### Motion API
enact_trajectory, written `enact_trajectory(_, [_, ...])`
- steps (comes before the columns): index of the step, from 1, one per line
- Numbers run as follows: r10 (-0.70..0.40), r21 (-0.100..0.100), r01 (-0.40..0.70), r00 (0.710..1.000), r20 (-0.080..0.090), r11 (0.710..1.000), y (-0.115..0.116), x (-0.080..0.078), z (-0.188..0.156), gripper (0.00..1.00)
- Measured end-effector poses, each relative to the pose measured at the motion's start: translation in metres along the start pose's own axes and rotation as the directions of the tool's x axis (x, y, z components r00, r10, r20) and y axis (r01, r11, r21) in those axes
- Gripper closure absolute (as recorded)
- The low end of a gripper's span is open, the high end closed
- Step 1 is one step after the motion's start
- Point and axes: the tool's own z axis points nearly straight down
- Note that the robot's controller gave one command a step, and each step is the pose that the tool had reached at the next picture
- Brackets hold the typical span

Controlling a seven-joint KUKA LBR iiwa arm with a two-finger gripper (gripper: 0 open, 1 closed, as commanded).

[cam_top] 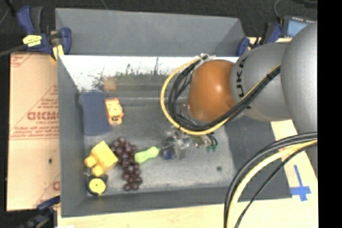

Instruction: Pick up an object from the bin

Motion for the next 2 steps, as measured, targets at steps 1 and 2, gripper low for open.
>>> enact_trajectory(1, [0.000,0.000,0.000,1.000,0.000,1.000,0.0000,0.0000,0.0000,1.00])
enact_trajectory(2, [-0.001,0.000,0.001,1.000,0.000,1.000,0.0000,0.0000,0.0000,1.00])
